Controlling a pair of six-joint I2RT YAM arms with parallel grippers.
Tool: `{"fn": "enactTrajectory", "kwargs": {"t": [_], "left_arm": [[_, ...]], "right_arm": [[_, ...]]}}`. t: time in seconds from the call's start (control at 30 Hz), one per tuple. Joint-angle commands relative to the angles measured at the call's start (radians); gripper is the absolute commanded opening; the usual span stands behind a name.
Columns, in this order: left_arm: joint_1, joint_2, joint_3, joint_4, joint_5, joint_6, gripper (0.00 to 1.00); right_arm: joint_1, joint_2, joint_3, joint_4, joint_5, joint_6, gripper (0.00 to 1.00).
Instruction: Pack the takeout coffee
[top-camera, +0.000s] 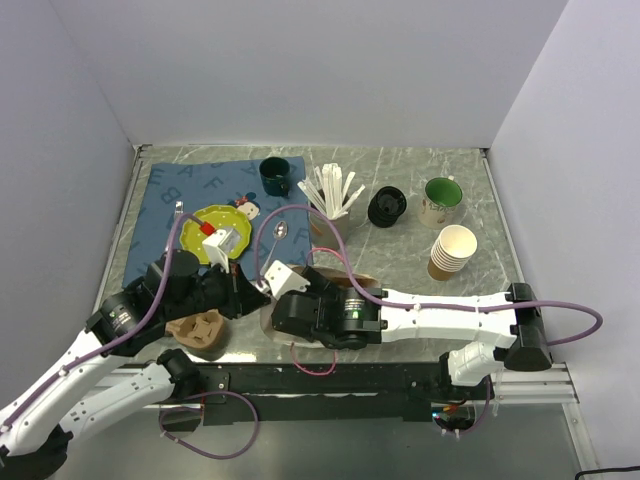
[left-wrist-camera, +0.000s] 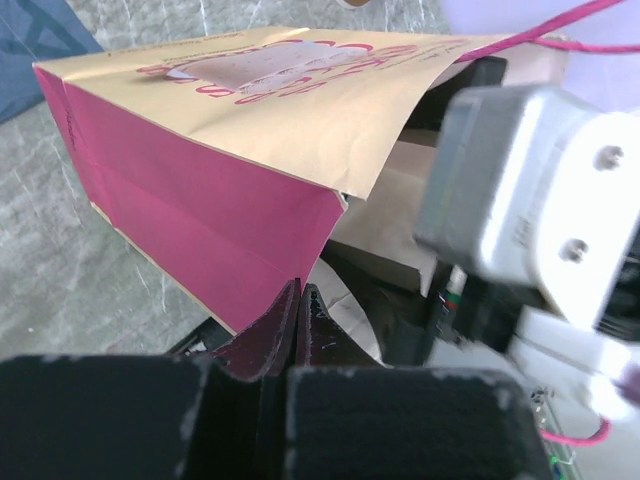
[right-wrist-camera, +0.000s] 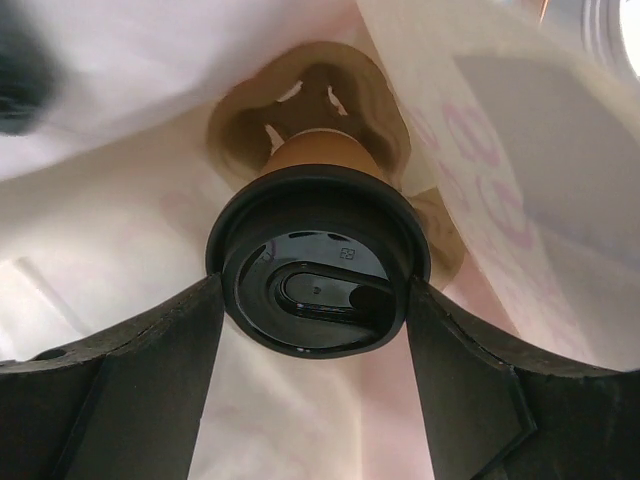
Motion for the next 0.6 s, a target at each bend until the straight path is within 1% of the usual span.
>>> {"fn": "enactTrajectory", "kwargs": {"t": [0.0,0.13,0.3,0.4,0.43,0.57], "left_arm": [[0.000,-0.029,0.009,-0.010,0.013,-0.045,0.01],[0.000,-0.049,-0.013,-0.019,0.013,-0.047,0.01],[0.000,-0.051,-0.030,-0.013,0.013,-0.053,0.01],[0.002,-0.055,-0.039,0.001,0.020,-0.064,0.01],[0.000,-0.057,-0.040,0.003,0.022,-0.065,0.01],[0.000,-0.055,-0.046,0.003,0.021,-0.062,0.01]], "right_arm": [[-0.014,-0.026,-0.032,0.036,0.062,0.055,0.57],[-0.015,-0.035,-0.041,0.011,0.089,0.083,0.57],[-0.015,-0.112,-0.017,0.045,0.068,0.065,0.57],[-0.015,-0.145,-0.006,0.088,0.036,0.039,0.57],[-0.015,-0.153,-0.009,0.131,0.025,0.020,0.57],[-0.023,-0.162,-0.041,0.241,-0.075,-0.015,0.57]]}}
